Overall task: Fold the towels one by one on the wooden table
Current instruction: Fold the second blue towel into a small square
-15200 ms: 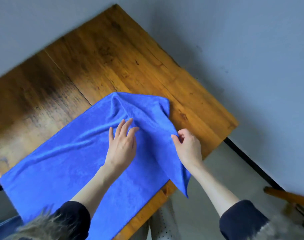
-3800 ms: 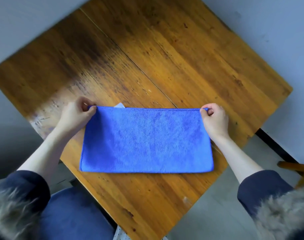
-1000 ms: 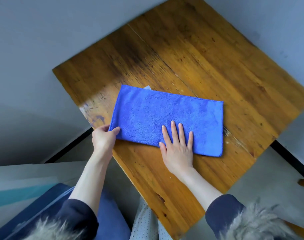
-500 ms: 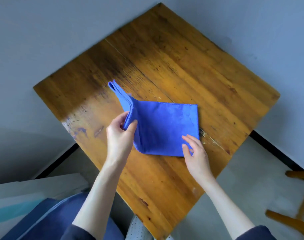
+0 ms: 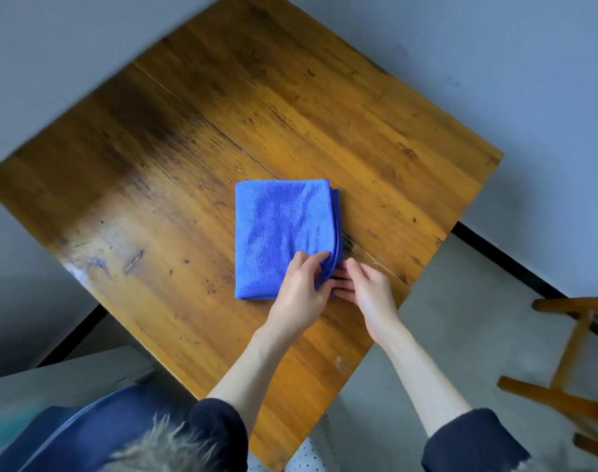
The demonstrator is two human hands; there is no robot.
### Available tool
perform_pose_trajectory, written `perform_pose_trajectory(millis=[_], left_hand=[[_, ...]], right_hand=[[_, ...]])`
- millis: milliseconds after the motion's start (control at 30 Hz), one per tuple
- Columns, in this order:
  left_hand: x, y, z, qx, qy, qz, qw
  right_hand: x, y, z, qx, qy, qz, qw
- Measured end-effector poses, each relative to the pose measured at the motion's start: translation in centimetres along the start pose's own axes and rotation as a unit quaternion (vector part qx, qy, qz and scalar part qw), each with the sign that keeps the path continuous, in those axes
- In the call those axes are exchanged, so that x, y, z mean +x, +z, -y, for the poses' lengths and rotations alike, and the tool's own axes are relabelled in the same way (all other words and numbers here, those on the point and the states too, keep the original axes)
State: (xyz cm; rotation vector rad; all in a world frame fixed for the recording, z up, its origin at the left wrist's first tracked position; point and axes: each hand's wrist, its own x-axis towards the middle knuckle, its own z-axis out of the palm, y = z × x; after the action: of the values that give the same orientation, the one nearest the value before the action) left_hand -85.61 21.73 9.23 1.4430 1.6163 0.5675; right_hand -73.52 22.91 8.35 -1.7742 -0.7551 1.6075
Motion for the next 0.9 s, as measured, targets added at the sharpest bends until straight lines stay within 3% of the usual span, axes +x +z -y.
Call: perform_pose_trajectory(millis=[67,200,367,600,900], left_hand=[[-0.9,-0.4,0.2,0.020,0.042,0.002,0.999],[-2.2,-1.7,1.7,0.225,0.084,-0.121,0.963],[-2.6,-3.3,4.1,0.362,0.058,-0.066,0.928],[-2.6,-2.7,5.3,0.411,0.095,-0.078,0.903],[-2.7,-2.1,5.7,0.389,0.081,-0.041,0.917]], right_hand=[[0.8,0.3,0.8,-0.052,-0.016,-0.006,0.998],[2.5,1.5,2.0,-0.180,-0.077,-0.034,0.980],[2.7,1.7,2.0,-0.253,-0.109,-0.043,0.960],[2.5,0.7,1.4,-0.173,-0.066,-0.024,0.982],[3.3,0.9,1.3,-0.150,-0.035,-0.054,0.987]])
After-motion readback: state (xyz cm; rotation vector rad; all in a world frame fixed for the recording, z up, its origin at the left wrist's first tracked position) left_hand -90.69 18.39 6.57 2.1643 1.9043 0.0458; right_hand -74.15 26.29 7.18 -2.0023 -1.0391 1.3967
